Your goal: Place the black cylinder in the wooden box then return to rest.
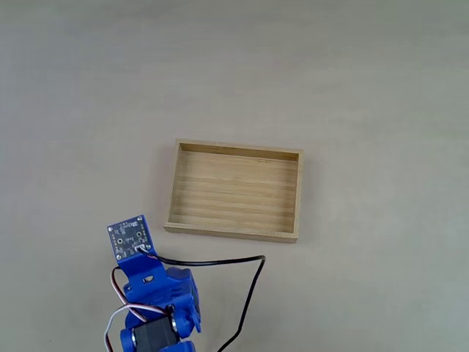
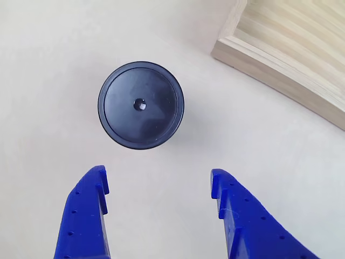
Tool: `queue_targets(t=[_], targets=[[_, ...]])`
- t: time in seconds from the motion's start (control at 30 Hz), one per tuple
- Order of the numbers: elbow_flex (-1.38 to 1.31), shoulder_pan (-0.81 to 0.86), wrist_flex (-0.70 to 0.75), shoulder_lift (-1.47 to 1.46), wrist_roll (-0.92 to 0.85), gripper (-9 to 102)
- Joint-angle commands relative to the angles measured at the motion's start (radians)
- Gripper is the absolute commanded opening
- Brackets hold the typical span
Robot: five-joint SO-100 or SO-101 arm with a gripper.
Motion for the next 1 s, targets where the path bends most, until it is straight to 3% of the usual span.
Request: queue_targets(t=[0.0, 0.53, 0.97], targets=[[-0.107, 0.012, -0.06, 0.011, 0.011, 28], [-0.106, -0.008, -0.172, 0.104, 0.011, 28], [-0.112, -0.025, -0.164, 0.08, 0.003, 28]])
